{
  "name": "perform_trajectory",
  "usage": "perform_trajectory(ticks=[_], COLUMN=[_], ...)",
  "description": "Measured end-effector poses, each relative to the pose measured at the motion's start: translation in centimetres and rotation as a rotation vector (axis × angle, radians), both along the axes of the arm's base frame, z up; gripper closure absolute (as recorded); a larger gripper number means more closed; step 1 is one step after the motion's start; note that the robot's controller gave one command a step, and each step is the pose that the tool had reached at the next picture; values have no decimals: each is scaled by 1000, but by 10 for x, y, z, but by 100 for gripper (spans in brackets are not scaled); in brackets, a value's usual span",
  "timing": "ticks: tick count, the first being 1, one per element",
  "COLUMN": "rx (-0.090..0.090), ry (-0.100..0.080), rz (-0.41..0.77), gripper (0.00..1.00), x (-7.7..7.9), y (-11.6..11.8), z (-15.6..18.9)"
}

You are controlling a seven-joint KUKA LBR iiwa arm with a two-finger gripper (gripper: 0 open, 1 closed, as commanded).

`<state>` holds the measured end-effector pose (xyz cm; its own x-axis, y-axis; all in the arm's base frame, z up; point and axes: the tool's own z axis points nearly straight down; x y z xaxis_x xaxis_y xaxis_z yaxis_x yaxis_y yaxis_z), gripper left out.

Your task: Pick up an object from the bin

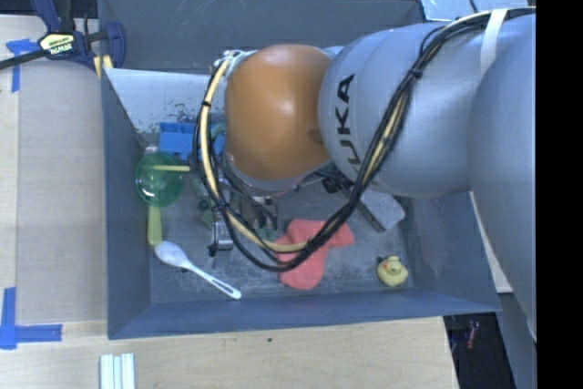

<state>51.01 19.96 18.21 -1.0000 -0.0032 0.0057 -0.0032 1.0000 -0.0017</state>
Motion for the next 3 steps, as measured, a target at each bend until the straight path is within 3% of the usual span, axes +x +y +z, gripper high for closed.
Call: perform_trajectory(ticks=[1, 2, 3], rx=[3, 3, 3], ry=[-8, -8, -8], rz=[-3, 103, 41], gripper=[0, 0, 0], x=[2, 0, -6], y=[-1, -50, -59], z=[5, 44, 47])
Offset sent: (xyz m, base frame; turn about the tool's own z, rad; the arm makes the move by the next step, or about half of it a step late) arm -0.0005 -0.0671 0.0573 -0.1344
